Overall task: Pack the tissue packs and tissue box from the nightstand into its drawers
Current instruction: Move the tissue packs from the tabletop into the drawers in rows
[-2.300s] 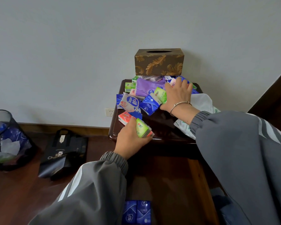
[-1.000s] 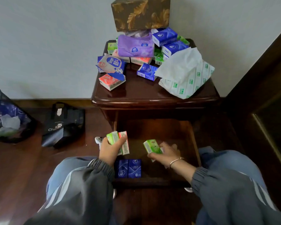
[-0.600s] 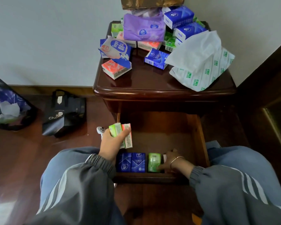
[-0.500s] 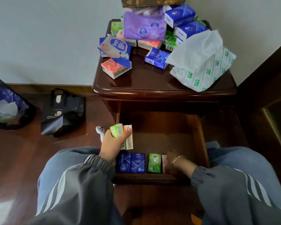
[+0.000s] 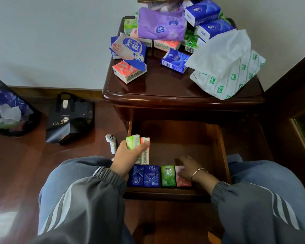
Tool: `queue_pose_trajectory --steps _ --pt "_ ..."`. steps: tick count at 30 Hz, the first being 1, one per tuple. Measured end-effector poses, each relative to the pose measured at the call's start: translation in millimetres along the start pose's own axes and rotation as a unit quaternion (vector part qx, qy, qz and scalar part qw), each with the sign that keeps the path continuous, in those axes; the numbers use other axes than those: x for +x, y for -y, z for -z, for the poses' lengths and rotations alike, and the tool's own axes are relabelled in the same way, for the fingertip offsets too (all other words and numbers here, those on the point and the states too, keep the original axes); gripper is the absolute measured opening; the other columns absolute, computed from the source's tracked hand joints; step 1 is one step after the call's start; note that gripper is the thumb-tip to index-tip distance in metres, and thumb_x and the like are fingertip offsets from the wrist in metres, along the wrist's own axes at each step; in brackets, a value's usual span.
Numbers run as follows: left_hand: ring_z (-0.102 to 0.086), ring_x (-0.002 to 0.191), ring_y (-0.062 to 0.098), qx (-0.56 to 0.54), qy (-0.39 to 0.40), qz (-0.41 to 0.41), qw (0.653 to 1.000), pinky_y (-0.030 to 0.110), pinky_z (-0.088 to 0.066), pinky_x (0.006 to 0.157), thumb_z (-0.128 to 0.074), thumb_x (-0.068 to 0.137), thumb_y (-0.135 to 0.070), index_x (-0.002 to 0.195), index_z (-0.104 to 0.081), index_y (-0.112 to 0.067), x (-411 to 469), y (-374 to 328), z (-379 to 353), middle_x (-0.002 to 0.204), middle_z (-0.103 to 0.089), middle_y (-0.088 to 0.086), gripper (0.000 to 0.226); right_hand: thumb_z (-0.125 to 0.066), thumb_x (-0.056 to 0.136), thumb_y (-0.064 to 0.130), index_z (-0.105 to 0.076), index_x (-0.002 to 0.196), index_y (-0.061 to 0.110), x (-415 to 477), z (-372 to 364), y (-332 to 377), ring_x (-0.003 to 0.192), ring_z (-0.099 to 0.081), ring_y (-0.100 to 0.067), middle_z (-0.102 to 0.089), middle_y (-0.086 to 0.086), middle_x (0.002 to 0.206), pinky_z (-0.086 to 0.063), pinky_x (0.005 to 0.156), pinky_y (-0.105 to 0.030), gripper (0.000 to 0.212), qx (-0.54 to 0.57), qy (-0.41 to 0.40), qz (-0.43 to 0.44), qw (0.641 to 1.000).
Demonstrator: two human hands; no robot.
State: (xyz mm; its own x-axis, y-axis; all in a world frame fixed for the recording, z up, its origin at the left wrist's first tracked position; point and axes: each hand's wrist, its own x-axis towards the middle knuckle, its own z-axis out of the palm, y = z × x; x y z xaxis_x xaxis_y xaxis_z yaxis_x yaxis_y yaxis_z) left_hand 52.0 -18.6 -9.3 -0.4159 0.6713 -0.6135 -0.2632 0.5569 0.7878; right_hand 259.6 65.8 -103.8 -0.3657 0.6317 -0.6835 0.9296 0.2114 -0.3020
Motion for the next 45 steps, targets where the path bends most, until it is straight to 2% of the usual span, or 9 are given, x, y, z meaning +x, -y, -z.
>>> queue_pose_trajectory --steps 7,14,19,24,26,32,36,39,45 --pt "-0.072 0.079 0.016 0.016 0.009 -0.006 1.000 0.023 -0.054 0.059 -0.078 0.076 -0.030 0.111 -0.055 -0.012 0.6 2.1 -2.3 0.097 -0.072 0.008 0.046 -0.042 0.092 0.020 -0.026 0.146 0.021 -8.2 -17.4 10.0 0.136 -0.031 -0.027 -0.032 -0.008 0.150 -0.019 0.112 -0.043 0.056 -0.107 0.059 0.074 0.990" --pt "-0.071 0.087 0.022 0.020 0.033 -0.010 0.999 0.039 -0.058 0.081 -0.080 0.074 -0.028 0.102 -0.055 -0.017 -0.1 5.9 -6.3 0.098 -0.071 0.009 0.039 -0.051 0.092 0.029 -0.016 0.149 0.029 -13.0 -8.7 1.5 0.139 -0.027 -0.029 -0.023 -0.006 0.154 -0.025 0.115 -0.039 0.067 0.006 0.116 0.055 0.992" --pt "-0.071 0.093 0.026 0.009 0.067 -0.002 0.998 0.045 -0.056 0.089 -0.081 0.073 -0.031 0.112 -0.056 -0.009 -3.9 6.1 -8.8 0.103 -0.071 0.013 0.050 -0.050 0.095 0.032 -0.037 0.141 0.020 -28.4 16.0 22.4 0.128 -0.045 -0.024 -0.041 -0.008 0.145 -0.038 0.103 -0.031 0.050 0.173 -0.004 0.026 0.985" --pt "-0.070 0.094 0.029 -0.028 0.131 -0.013 0.991 0.043 -0.057 0.084 -0.071 0.075 -0.040 0.104 -0.065 -0.006 -12.6 6.2 -17.4 0.103 -0.072 0.019 0.046 -0.060 0.087 0.039 -0.057 0.113 0.042 -76.4 55.3 56.4 0.096 -0.067 -0.004 -0.069 0.010 0.109 -0.055 0.083 -0.023 0.026 0.467 0.048 0.128 0.874" --pt "-0.070 0.095 0.029 -0.042 0.165 -0.005 0.985 0.036 -0.057 0.075 -0.063 0.078 -0.047 0.111 -0.064 -0.006 -16.6 7.8 -21.0 0.105 -0.071 0.019 0.053 -0.063 0.086 0.038 -0.052 0.119 0.039 -90.0 56.6 62.5 0.096 -0.067 -0.003 -0.069 0.012 0.105 -0.056 0.080 -0.021 0.035 0.467 0.056 0.149 0.870" --pt "-0.063 0.113 0.031 -0.079 0.275 0.018 0.958 0.038 -0.054 0.094 -0.043 0.088 -0.052 0.128 -0.056 -0.006 -27.3 13.3 -36.0 0.121 -0.066 0.018 0.063 -0.074 0.077 0.028 -0.052 0.119 0.026 -96.1 50.9 55.8 0.099 -0.060 -0.004 -0.062 0.008 0.107 -0.051 0.077 -0.016 0.048 0.415 -0.050 0.128 0.900" --pt "-0.063 0.112 0.034 -0.080 0.209 0.060 0.973 0.048 -0.049 0.099 -0.049 0.092 -0.052 0.135 -0.037 -0.001 -24.6 16.5 -44.5 0.126 -0.060 0.022 0.068 -0.066 0.079 0.016 -0.054 0.108 0.030 -88.0 54.3 39.0 0.087 -0.061 -0.001 -0.062 0.011 0.098 -0.049 0.058 -0.011 0.035 0.418 -0.056 0.095 0.902" --pt "-0.053 0.113 0.025 0.089 0.052 0.039 0.994 0.041 -0.047 0.094 -0.061 0.084 -0.049 0.127 -0.036 -0.007 -13.5 26.0 -54.2 0.128 -0.048 0.011 0.065 -0.061 0.080 0.008 -0.055 0.100 0.028 -74.5 58.7 15.1 0.085 -0.063 -0.008 -0.063 0.004 0.097 -0.055 0.064 -0.022 0.029 0.421 -0.068 0.033 0.904" --pt "-0.046 0.120 0.032 0.430 -0.019 -0.032 0.902 0.042 -0.041 0.097 -0.061 0.076 -0.062 0.126 -0.037 -0.012 9.5 52.6 -89.7 0.128 -0.047 0.013 0.075 -0.061 0.080 0.008 -0.056 0.104 0.015 -45.6 36.5 -13.2 0.083 -0.063 -0.018 -0.063 -0.005 0.093 -0.055 0.070 -0.033 0.025 0.400 -0.023 -0.096 0.911"
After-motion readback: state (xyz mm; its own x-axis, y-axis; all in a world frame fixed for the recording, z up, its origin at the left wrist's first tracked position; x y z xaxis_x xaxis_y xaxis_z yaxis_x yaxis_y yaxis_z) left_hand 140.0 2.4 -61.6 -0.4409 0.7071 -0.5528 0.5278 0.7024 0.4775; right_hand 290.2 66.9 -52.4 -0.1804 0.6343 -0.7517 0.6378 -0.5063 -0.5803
